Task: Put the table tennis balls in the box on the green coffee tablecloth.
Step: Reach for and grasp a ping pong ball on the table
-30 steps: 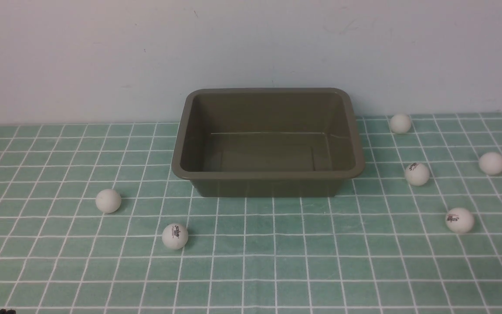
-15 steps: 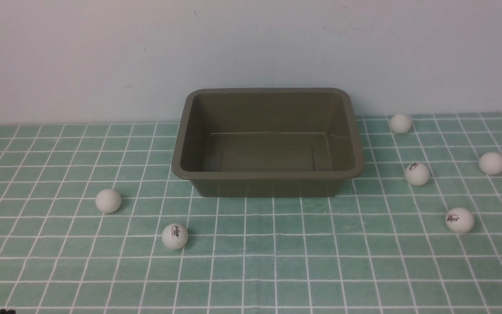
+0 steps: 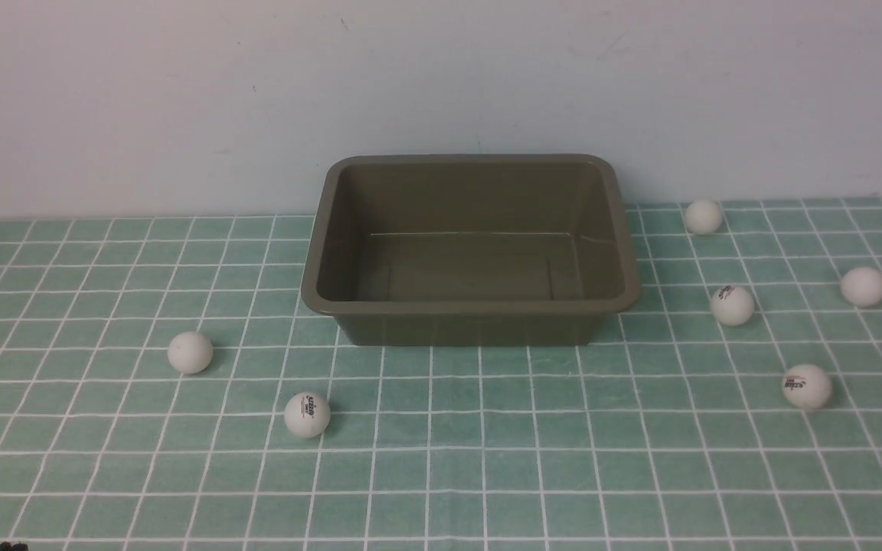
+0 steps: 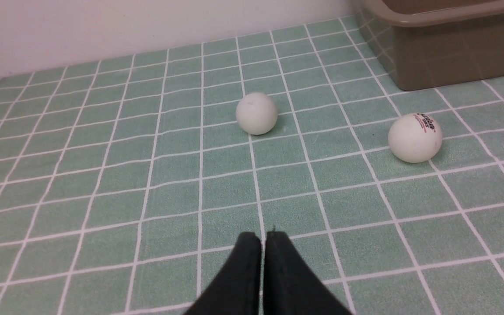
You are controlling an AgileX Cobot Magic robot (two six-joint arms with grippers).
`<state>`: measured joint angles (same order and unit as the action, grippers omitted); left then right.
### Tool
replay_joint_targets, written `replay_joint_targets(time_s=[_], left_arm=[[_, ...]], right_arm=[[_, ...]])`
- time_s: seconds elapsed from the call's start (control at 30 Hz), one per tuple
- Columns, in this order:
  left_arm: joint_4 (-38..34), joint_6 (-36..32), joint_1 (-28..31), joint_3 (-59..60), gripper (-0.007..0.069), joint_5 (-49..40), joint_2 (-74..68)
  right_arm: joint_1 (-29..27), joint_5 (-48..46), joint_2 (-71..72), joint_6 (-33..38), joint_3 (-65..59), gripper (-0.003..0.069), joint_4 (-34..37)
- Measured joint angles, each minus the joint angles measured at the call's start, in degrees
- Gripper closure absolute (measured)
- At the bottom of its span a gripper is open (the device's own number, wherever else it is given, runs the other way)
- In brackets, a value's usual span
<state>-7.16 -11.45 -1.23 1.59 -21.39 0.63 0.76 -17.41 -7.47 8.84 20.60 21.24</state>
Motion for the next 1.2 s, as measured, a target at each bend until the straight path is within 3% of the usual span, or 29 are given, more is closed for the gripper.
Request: replay_joint_targets(time_s=[0.13,0.3,0.7,0.9,1.13,1.2], left_arm=[[0.00,0.00,0.00,0.00,0.0629,0.00,0.00],[0.00,0.00,0.00,0.00,0.0629,0.00,0.00],[0.00,0.00,0.00,0.00,0.0629,0.00,0.00],[0.00,0.00,0.00,0.00,0.0629,0.00,0.00],[0.00,0.00,0.00,0.00,0.0629,0.00,0.00],[0.00,0.00,0.00,0.00,0.0629,0.00,0.00]], right_arm=[[0.00,-13.82,-11.91,-0.11,4.09,0.0673,-3.52],[0.00,-23.69,-32.05,-0.61,10.42,0.0671,-6.48],[0.00,-31.84,-66.36,-2.61,33.72,0.0670,-18.07],[0.00,-37.00,-77.69,-1.77,43.84,0.0654,-17.61],[0.05,-40.40,-81.55,0.41,47.62,0.0515,-15.59],[0.05,-40.73,-82.26,0.55,47.62,0.0415,-15.53]])
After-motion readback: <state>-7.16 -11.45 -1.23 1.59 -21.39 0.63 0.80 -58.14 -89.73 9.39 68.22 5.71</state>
